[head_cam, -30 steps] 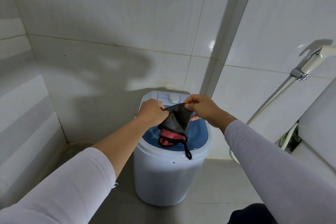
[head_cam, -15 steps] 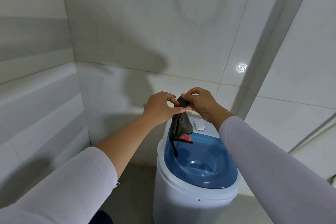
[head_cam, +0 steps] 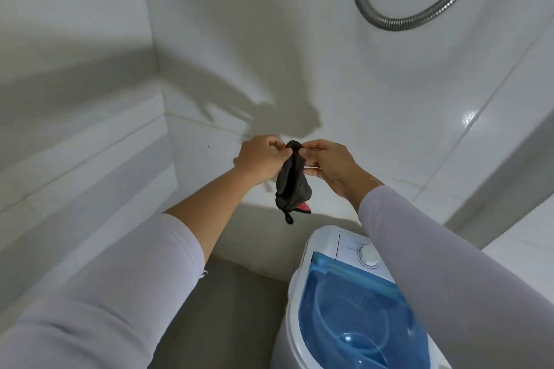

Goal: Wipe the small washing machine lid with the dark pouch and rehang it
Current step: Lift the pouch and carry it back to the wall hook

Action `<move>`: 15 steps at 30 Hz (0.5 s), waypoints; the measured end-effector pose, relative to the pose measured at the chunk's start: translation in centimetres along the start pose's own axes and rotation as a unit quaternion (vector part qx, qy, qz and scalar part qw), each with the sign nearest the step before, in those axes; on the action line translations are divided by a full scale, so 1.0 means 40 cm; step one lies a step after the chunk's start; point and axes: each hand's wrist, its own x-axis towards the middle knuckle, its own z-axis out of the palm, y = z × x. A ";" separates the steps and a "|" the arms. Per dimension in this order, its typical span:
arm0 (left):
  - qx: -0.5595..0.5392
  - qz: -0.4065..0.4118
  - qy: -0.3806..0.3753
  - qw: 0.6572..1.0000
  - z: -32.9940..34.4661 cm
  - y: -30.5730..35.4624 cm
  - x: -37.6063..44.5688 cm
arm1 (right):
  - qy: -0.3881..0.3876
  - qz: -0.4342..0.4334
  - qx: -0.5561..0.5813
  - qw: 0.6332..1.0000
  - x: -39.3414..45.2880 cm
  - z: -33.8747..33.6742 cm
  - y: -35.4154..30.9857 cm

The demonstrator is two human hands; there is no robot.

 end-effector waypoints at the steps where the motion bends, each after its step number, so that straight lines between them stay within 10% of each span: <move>1: 0.004 -0.012 0.005 1.000 -0.039 0.026 0.011 | -0.003 0.009 -0.012 1.000 0.002 0.010 -0.045; 15: 0.088 -0.035 0.146 0.985 -0.740 0.513 0.140 | -0.017 -0.133 -0.068 0.989 -0.033 0.206 -0.866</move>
